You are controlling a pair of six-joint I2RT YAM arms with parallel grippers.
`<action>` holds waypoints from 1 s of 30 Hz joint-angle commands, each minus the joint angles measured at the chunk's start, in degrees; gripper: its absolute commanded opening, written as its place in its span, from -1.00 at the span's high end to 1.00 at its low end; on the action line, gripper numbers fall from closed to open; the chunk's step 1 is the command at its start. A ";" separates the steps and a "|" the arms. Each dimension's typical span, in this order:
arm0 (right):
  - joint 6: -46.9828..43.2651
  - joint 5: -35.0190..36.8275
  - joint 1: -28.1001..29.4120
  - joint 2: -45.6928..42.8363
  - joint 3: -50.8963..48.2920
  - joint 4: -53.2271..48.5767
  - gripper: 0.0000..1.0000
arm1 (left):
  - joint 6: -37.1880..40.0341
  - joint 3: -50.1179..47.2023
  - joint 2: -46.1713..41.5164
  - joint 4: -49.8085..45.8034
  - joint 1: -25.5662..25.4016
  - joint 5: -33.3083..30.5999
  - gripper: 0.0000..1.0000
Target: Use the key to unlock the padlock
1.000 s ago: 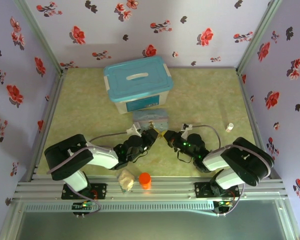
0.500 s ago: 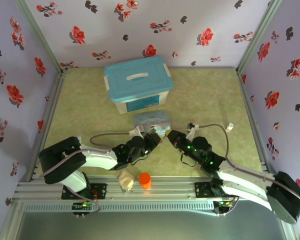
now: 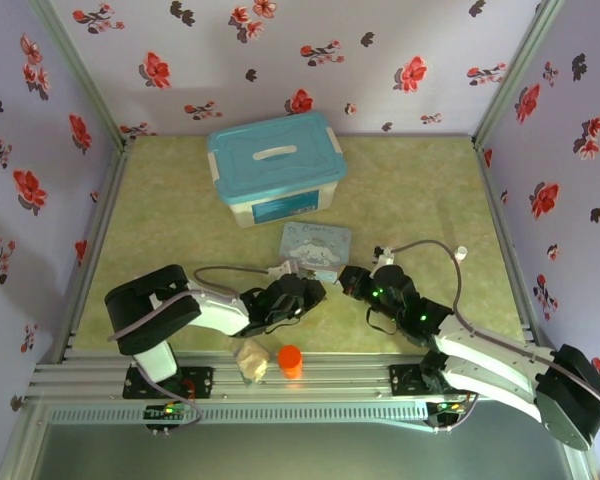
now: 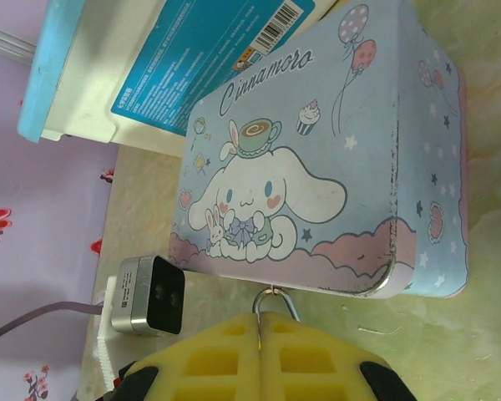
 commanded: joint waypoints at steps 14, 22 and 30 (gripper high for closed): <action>-4.28 4.65 0.13 -1.53 3.13 -1.25 1.00 | 9.67 -0.48 -17.30 -15.20 -0.47 -10.16 -0.05; -3.26 3.94 0.37 2.46 7.19 -0.57 1.00 | 20.69 5.75 -22.91 -22.07 -0.97 -8.66 0.79; -1.21 4.89 2.35 3.52 6.48 5.59 1.00 | 6.56 2.63 -19.51 -6.79 -1.85 -6.54 0.30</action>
